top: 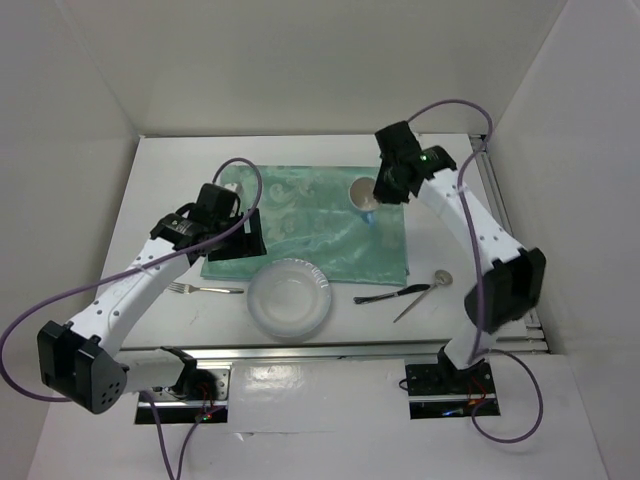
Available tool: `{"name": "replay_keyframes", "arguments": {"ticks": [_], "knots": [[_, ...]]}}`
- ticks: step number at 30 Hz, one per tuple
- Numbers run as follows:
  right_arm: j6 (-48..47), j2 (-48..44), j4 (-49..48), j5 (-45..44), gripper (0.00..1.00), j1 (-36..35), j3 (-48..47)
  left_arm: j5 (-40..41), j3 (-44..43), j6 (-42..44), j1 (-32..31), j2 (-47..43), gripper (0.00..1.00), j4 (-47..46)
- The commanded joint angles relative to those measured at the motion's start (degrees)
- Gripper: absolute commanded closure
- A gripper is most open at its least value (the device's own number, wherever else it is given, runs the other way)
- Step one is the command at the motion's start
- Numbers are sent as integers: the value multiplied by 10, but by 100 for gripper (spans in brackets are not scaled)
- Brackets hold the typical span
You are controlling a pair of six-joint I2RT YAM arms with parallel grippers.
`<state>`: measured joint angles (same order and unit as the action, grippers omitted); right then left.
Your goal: Set the dinner table for one person
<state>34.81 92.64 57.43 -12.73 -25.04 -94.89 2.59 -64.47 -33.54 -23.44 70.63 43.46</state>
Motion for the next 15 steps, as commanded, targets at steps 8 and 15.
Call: {"name": "replay_keyframes", "arguments": {"ticks": [8, 15], "knots": [[-107, 291, -40, 34, 100, 113, -331, -87, 114, -50, -28, -25, 10, -40], [-113, 371, -32, 75, 100, 155, -393, -47, 120, -40, -47, -12, 7, -15]]}}
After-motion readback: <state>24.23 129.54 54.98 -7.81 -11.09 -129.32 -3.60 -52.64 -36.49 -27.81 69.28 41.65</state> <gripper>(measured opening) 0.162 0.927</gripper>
